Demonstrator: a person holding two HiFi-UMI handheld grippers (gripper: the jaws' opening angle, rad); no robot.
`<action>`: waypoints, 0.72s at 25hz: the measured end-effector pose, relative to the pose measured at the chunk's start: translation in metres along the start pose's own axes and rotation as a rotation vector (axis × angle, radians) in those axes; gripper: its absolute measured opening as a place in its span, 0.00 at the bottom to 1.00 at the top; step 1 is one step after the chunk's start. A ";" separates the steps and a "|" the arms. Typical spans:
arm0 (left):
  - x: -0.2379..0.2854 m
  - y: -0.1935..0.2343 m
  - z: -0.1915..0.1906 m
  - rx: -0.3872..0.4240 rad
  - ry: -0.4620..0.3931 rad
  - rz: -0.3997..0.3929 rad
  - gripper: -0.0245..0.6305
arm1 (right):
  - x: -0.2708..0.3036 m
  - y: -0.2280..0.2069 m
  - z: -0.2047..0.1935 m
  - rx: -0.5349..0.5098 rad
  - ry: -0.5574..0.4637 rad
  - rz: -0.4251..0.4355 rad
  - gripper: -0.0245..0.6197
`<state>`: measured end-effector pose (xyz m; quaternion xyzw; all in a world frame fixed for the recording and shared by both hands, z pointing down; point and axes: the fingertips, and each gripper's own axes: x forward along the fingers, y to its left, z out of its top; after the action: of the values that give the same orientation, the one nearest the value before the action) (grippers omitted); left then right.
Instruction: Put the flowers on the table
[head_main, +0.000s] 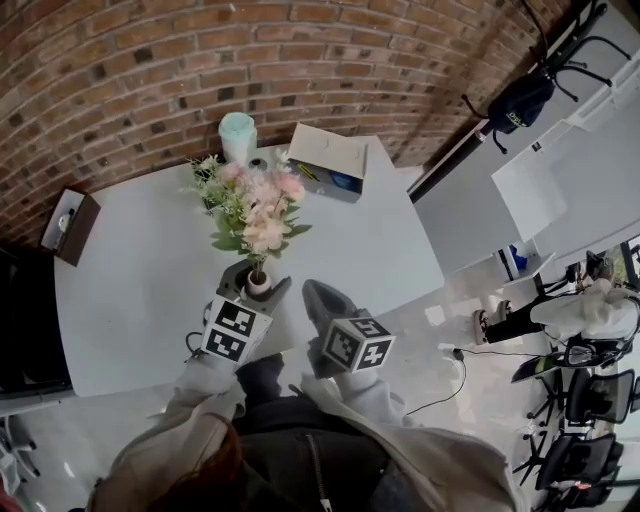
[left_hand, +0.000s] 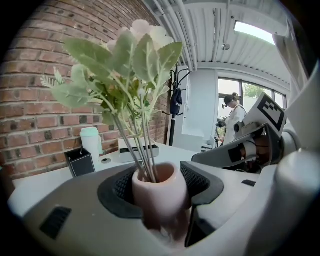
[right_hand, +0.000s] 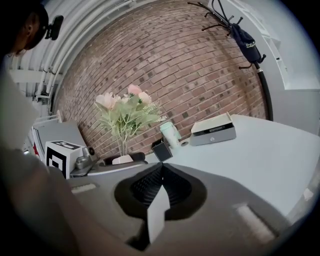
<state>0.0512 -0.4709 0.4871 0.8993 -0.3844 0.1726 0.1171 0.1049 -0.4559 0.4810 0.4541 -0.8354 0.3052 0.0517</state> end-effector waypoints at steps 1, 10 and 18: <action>0.007 0.003 0.002 -0.001 0.000 -0.004 0.40 | 0.004 -0.005 0.004 -0.003 0.003 0.002 0.04; 0.071 0.031 0.018 0.016 -0.006 -0.021 0.40 | 0.039 -0.049 0.038 -0.042 0.021 -0.027 0.04; 0.122 0.054 0.022 0.058 -0.039 -0.026 0.40 | 0.061 -0.087 0.049 -0.042 0.041 -0.069 0.04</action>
<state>0.0951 -0.5944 0.5198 0.9105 -0.3697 0.1645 0.0857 0.1479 -0.5621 0.5043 0.4751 -0.8243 0.2949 0.0888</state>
